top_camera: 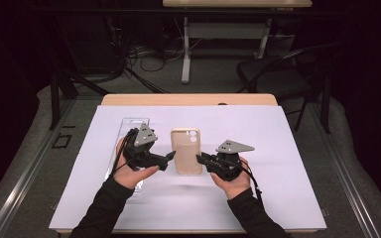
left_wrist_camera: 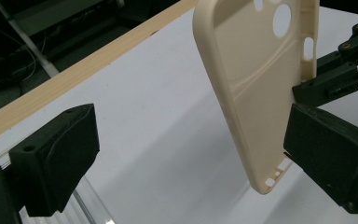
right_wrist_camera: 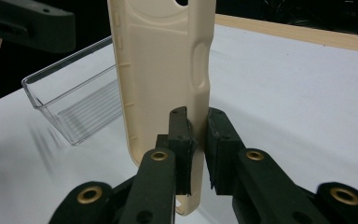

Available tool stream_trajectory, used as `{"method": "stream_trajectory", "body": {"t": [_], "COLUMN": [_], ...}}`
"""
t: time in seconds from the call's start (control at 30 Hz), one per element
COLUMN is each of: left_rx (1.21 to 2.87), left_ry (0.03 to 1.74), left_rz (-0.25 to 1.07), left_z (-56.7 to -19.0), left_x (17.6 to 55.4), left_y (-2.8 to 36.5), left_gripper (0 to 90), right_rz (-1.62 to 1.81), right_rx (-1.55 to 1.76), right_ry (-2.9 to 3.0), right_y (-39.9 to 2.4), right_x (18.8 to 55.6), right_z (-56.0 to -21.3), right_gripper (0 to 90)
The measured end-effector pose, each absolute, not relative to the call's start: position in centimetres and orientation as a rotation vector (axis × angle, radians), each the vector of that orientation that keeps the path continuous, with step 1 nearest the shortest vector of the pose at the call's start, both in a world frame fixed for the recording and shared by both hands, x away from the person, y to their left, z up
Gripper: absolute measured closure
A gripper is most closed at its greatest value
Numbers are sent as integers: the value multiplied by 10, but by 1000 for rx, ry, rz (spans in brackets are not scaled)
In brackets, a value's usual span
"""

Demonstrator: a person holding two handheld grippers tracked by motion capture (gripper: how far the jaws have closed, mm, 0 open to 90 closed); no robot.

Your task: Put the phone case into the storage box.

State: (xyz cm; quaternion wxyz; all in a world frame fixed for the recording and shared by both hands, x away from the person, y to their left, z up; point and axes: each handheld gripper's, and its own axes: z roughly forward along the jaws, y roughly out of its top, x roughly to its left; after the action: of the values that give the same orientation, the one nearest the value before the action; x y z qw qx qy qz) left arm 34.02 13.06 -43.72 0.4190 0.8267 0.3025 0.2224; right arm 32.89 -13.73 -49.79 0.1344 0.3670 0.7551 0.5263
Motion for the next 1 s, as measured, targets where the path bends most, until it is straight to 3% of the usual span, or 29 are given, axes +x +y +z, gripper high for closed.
{"method": "stream_trajectory", "body": {"t": [0.63, 1.0], "left_rx": [2076, 2090], "left_ry": [730, 691], "left_rz": [643, 696], "left_z": [-429, -426], "left_x": [336, 330], "left_y": [136, 134], "left_gripper": [165, 335], "right_rz": [1474, 1451], "right_rx": [1002, 985], "right_ry": [2223, 2231], "right_y": [-123, -119], "right_x": [322, 320], "right_z": [-502, -503], "right_gripper": [820, 820]}}
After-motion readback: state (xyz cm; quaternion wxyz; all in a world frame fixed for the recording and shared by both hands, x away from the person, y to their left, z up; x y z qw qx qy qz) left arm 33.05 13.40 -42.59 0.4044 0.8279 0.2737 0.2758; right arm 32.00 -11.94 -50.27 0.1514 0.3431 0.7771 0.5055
